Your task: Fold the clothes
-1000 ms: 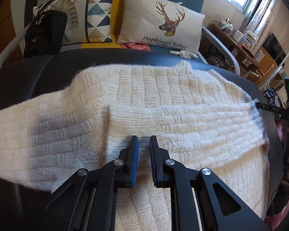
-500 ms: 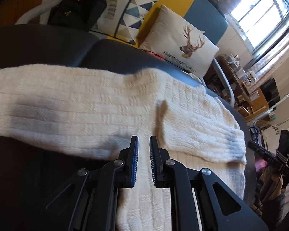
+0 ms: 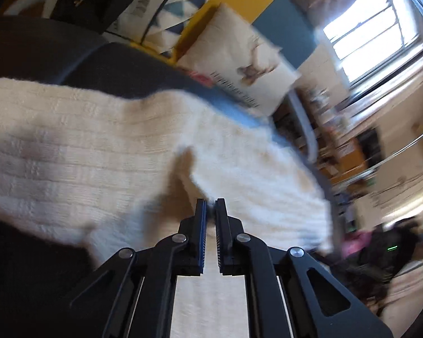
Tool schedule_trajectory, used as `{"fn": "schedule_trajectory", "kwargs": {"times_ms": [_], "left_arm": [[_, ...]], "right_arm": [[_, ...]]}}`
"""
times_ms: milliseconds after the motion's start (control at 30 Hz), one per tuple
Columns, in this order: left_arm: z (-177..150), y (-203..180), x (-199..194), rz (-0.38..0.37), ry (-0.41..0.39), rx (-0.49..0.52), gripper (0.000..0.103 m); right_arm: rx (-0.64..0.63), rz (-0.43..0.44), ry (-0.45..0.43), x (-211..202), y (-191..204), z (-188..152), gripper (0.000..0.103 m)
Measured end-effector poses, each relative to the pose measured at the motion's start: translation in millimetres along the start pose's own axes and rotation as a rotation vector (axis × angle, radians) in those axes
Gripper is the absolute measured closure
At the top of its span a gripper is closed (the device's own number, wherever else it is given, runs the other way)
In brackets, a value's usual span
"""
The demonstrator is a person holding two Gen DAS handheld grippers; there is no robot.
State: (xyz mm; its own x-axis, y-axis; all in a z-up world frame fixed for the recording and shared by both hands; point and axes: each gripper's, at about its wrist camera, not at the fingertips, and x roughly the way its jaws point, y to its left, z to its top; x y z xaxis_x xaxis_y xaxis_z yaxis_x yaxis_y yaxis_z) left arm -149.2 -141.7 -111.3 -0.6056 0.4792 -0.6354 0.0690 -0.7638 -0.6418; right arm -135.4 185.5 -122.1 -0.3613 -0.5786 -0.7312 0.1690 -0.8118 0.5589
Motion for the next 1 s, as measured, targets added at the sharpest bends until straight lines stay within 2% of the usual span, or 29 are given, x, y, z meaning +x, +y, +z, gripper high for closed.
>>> {"fn": "schedule_trajectory", "kwargs": {"times_ms": [67,133,233,433,533,600,733,833,900,1000], "left_arm": [[5.3,-8.4,-7.9,-0.013,-0.02,0.009,0.098],[12.6,-15.3,-11.6,-0.02,-0.026,0.015,0.098],[22.6,-19.0,-11.2,-0.032,-0.021,0.001,0.098],[23.7,-40.2,-33.4,-0.108,-0.07,0.053,0.098],[22.4,-34.9,-35.3,-0.067,-0.074,0.064,0.098],[22.4,-25.9,-32.3,-0.049,-0.062,0.042,0.098],[28.6,-22.3,-34.6,-0.071,-0.071,0.013,0.098],[35.0,-29.5,-39.2,-0.083,-0.088,0.022,0.098],[38.7,-34.6,-36.9,-0.059,-0.083,0.038,0.098],[34.6,-26.4,-26.8,0.004,-0.047,0.003,0.097]], "right_arm": [[0.133,0.187,0.009,3.7,-11.0,-11.7,0.075],[0.183,0.195,0.007,7.2,-15.0,-21.7,0.075],[0.306,0.275,-0.009,14.9,-24.7,-28.1,0.073],[0.452,0.217,-0.103,16.3,-39.1,-16.9,0.072],[0.473,0.139,-0.2,4.2,-50.3,-9.9,0.073],[0.506,0.173,-0.29,-11.6,-62.4,-8.0,0.074],[0.695,0.155,-0.357,-34.4,-103.2,-19.9,0.066],[0.771,0.153,-0.415,-48.9,-124.3,-27.8,0.065],[0.784,0.118,-0.434,-56.0,-130.7,-27.9,0.065],[0.83,0.136,-0.459,-57.8,-140.2,-25.3,0.064]]}}
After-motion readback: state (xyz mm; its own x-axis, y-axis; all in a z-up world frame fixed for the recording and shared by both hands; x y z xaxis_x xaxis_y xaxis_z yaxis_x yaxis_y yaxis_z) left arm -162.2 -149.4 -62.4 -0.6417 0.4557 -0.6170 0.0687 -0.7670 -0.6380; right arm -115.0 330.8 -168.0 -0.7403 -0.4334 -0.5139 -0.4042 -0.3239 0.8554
